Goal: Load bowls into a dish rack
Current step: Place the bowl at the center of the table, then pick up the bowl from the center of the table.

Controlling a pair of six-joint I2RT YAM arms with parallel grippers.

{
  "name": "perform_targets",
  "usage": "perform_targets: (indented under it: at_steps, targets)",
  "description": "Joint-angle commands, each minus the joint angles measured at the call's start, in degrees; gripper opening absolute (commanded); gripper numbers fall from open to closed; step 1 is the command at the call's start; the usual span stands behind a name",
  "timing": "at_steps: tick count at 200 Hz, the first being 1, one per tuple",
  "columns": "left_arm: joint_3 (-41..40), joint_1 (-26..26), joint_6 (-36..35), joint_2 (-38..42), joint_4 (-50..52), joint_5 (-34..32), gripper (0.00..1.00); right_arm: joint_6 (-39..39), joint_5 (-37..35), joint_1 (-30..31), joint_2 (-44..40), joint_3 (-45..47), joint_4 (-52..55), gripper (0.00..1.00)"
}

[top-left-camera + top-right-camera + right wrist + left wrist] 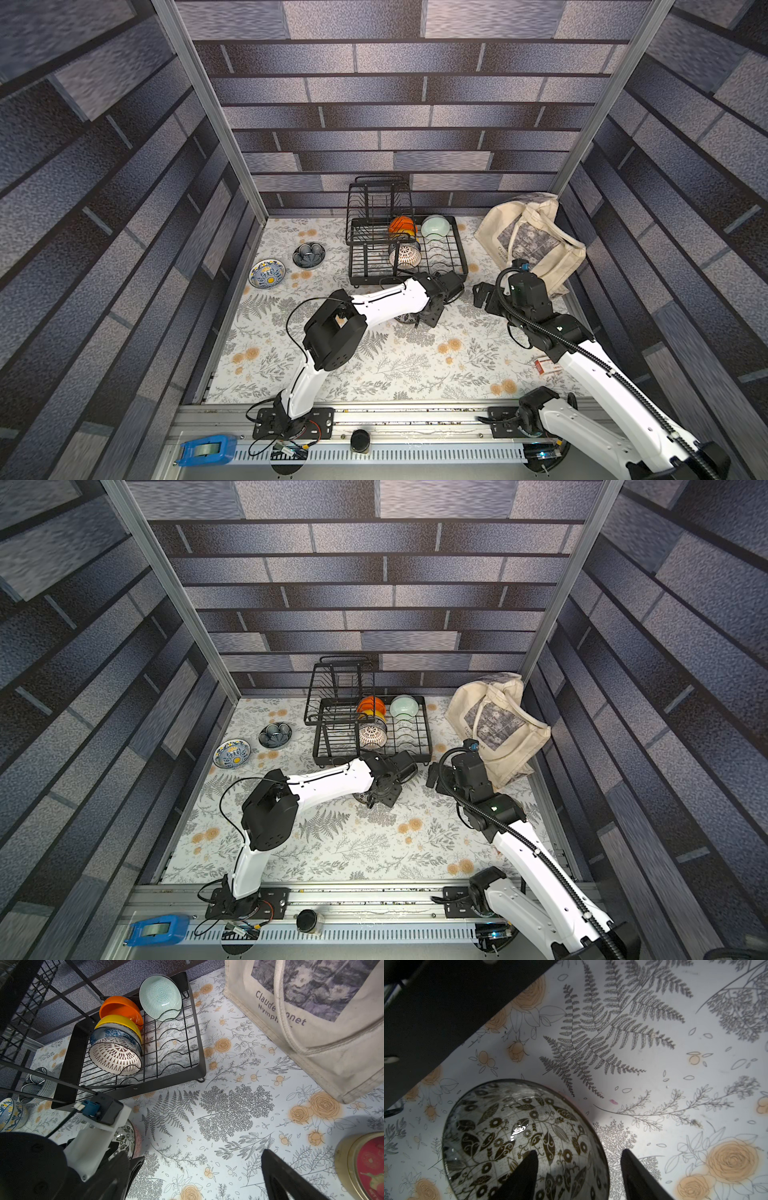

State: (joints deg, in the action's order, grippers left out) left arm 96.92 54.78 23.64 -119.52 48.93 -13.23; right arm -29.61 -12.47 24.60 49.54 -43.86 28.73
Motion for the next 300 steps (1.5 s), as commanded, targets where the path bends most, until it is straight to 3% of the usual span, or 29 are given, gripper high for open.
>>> perform_targets:
  at_steps: [1, 46, 100, 136, 196, 300]
  targets:
    - [-0.2, -1.7, 2.7, 6.4, -1.0, 2.2, 0.75, -0.6, 1.6, -0.3, -0.8, 0.8, 2.1, 1.0]
    - [-6.5, -4.9, 6.6, 15.7, -5.3, 6.0, 1.0, -1.3, 6.9, -0.4, 1.8, 0.2, 2.7, 1.0]
    - [-28.3, -10.2, 12.1, 35.1, -22.8, 14.7, 1.0, -1.7, 17.3, -0.2, 11.5, 2.9, -4.0, 1.0]
    - [-44.4, -15.5, 18.8, 46.8, -37.4, 19.8, 1.0, -2.1, 18.0, 3.1, 19.1, 1.3, -8.0, 0.99]
    - [-58.7, -22.0, 25.7, 52.9, -49.0, 25.0, 1.0, -2.7, 16.8, 11.5, 34.4, -6.0, -12.2, 0.76]
    - [-62.3, -22.8, 27.7, 50.0, -51.7, 26.6, 1.0, -3.5, 15.6, 14.1, 47.6, -12.3, -14.4, 0.3]
